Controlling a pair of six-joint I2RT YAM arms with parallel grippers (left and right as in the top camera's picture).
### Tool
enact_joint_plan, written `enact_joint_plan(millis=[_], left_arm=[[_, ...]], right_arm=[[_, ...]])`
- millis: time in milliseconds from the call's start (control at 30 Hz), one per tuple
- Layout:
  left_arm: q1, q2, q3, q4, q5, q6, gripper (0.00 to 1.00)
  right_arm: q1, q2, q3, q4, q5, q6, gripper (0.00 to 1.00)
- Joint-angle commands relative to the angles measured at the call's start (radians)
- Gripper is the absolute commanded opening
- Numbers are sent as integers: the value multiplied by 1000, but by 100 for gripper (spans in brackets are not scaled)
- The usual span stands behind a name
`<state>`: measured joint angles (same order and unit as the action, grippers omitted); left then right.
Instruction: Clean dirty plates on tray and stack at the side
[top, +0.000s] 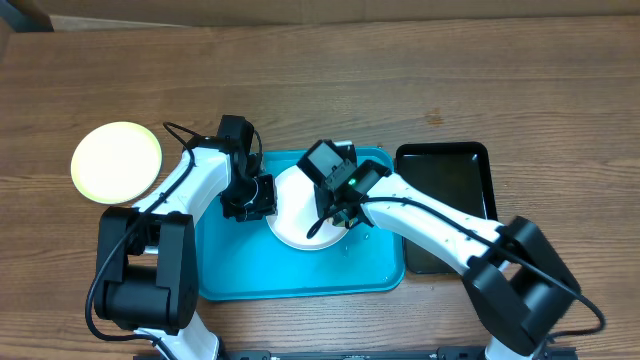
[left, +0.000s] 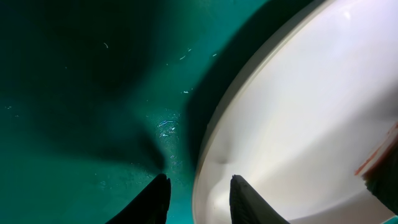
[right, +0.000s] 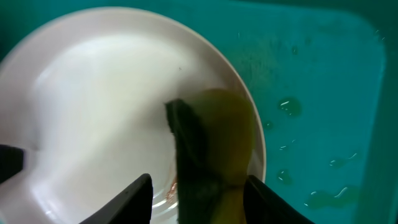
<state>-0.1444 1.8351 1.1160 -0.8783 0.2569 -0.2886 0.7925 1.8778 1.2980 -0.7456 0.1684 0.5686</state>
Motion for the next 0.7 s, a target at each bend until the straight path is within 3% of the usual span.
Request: enact_joint_plan(millis=[0, 67, 167, 200, 367, 533, 667], left_arm=[[-8, 15, -3, 0, -9, -3, 34], [-8, 15, -3, 0, -9, -3, 34], [-8, 15, -3, 0, -9, -3, 34], [-8, 15, -3, 0, -9, -3, 34], [-8, 15, -3, 1, -9, -3, 33], [-8, 15, -3, 10, -9, -3, 11], [-8, 15, -3, 19, -9, -3, 6]], right_arm=[[5, 60, -55, 42, -10, 8, 49], [5, 84, -56, 49, -9, 8, 44], [5, 97, -56, 52, -9, 8, 13], [4, 97, -56, 52, -9, 8, 8], [7, 98, -57, 42, -35, 10, 5], [11, 105, -97, 69, -56, 62, 5], [11, 124, -124, 116, -138, 61, 5]])
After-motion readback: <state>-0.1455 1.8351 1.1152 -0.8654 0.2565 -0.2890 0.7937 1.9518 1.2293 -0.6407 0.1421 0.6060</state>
